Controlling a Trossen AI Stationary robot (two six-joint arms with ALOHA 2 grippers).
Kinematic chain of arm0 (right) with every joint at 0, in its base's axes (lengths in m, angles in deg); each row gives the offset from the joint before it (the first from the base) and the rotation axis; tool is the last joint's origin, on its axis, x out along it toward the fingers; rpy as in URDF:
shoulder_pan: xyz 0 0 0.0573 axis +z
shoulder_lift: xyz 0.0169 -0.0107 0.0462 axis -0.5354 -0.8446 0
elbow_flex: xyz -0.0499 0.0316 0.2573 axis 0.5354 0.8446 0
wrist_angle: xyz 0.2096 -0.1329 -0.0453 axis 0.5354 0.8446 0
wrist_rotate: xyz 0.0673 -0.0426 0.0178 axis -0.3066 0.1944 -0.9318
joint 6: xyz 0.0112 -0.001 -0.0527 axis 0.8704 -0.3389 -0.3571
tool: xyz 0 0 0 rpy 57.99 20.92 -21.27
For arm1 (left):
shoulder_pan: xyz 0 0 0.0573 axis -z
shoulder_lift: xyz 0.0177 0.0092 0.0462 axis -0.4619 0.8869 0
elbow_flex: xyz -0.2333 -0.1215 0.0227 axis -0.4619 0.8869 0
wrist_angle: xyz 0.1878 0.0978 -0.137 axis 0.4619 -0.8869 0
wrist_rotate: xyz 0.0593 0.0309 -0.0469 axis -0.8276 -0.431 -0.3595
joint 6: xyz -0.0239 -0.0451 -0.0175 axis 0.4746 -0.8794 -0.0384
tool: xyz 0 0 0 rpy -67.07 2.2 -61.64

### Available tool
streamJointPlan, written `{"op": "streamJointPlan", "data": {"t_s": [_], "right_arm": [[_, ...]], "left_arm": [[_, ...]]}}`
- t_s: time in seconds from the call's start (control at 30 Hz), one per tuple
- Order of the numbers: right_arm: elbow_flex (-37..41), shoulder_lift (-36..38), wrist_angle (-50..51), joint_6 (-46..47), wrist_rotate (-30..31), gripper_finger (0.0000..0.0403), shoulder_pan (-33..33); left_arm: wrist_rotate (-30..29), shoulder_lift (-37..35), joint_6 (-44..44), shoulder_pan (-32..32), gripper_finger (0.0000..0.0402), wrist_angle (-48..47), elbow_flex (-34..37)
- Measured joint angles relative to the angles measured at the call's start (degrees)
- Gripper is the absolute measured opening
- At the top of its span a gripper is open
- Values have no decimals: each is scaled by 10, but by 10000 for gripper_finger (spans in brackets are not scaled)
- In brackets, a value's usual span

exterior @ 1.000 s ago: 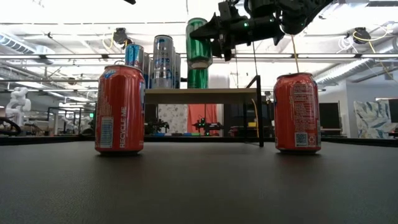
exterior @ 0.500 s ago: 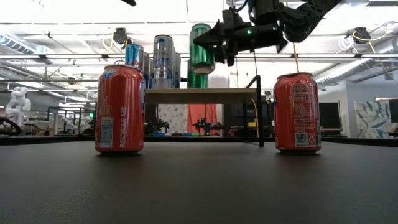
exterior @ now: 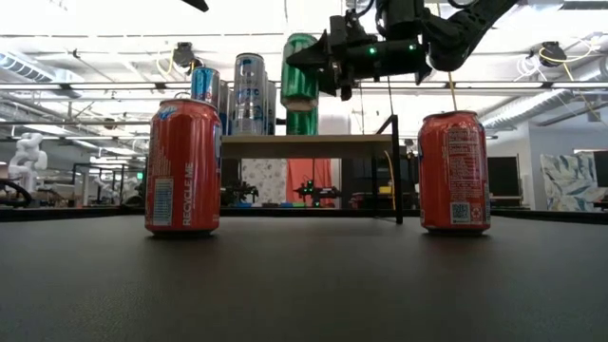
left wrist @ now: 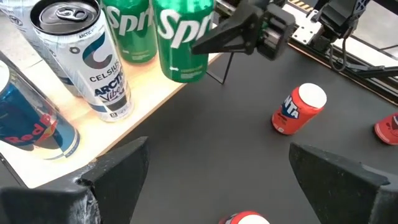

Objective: Place canned beverage on shelf
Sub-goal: Put the green soda can on the shelf

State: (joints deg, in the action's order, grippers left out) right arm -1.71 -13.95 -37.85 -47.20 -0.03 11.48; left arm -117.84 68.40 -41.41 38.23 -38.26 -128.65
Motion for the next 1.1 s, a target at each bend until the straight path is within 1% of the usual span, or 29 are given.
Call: {"op": "streamJointPlan", "data": {"t_s": [0.1, 0.17, 0.47, 0.57, 1.0, 1.1], "right_arm": [[-1, -6, -16, 13, 13, 284, 4], [-1, -8, -2, 15, 14, 284, 3], [0, -8, 23, -15, 19, 284, 4], [0, -8, 23, -23, 33, 284, 4], [0, -36, 6, -19, 32, 284, 4], [0, -36, 5, -33, 45, 284, 4]], "left_arm": [[-1, 0, -1, 0, 388, 0, 0], [-1, 0, -2, 0, 388, 0, 0], [-1, 0, -3, 0, 388, 0, 0], [-4, 0, -2, -1, 388, 0, 0], [-5, 0, -2, -3, 388, 0, 0], [-5, 0, -1, -3, 388, 0, 0]]}}
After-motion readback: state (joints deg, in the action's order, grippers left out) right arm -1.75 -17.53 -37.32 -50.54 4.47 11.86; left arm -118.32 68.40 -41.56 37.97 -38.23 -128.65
